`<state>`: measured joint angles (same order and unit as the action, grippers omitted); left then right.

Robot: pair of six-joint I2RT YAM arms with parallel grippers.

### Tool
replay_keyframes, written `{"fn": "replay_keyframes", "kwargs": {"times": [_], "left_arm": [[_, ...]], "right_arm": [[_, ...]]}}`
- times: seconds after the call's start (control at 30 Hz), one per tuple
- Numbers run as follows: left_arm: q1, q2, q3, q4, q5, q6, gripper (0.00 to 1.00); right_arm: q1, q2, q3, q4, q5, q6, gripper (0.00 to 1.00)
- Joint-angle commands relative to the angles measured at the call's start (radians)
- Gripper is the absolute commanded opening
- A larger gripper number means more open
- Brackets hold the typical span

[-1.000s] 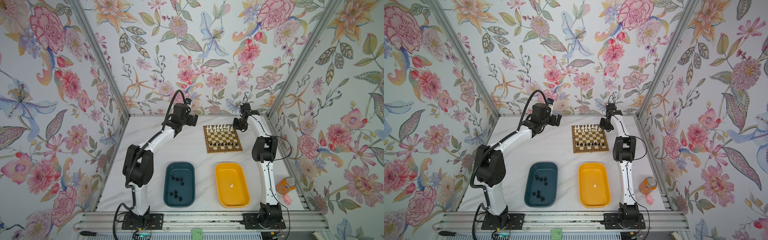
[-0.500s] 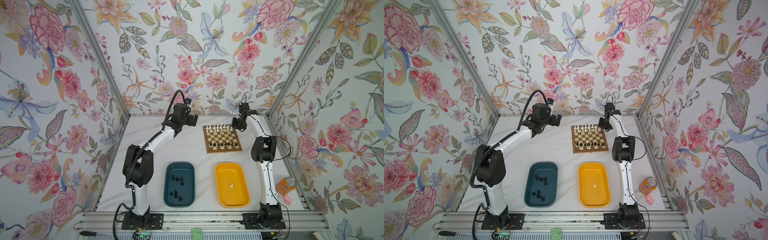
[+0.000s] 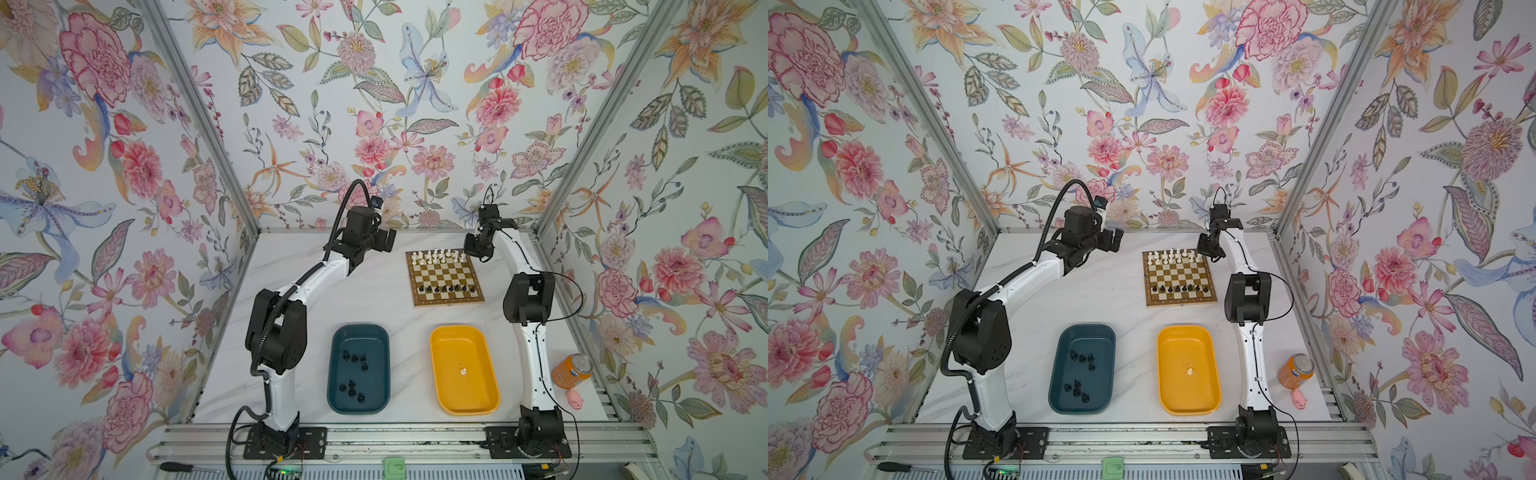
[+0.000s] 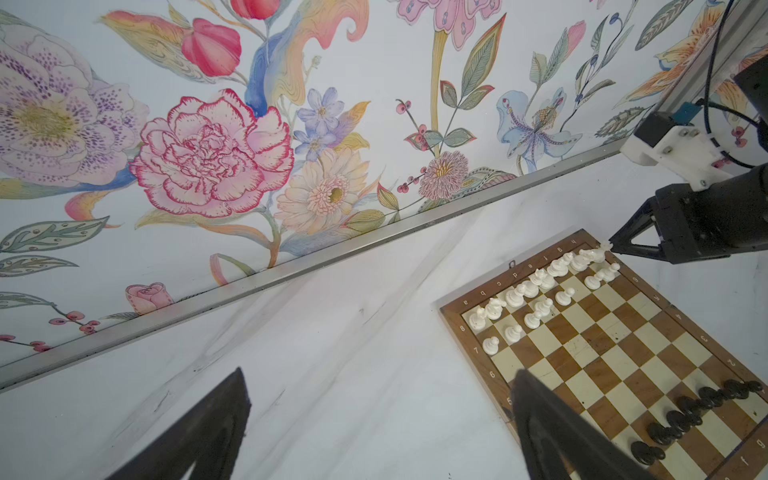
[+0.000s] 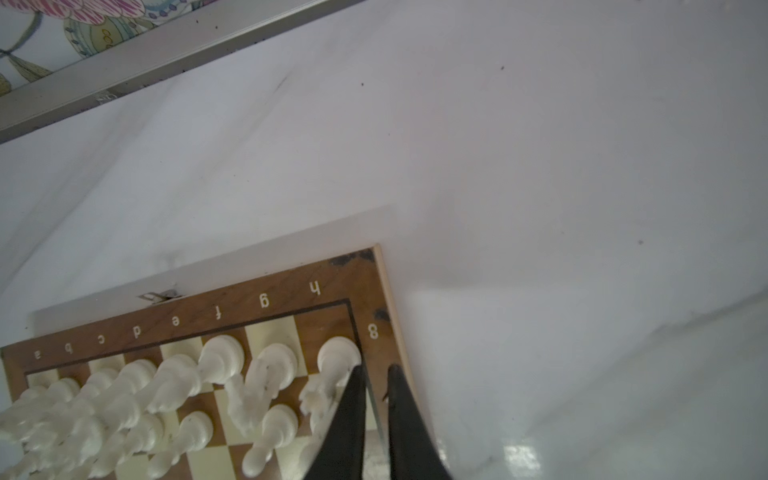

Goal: Set up the chess pieces on the board

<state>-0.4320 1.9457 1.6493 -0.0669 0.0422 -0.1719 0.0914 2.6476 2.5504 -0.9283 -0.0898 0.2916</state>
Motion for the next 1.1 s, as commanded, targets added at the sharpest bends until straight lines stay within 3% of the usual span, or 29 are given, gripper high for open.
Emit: {"fn": "replay_keyframes", "kwargs": {"times": [0.0,1.07], "left_arm": [[0.007,0.007,-0.008,0.012,0.0,0.011,0.99],[0.007,0.054,0.07,-0.039,0.003,0.025,0.99]], "right_arm": [[0.01,-0.032,-0.01,0.002,-0.007,0.001,0.14],[0.016,0.011,-0.018,0.002,-0.031,0.011,0.14]]}}
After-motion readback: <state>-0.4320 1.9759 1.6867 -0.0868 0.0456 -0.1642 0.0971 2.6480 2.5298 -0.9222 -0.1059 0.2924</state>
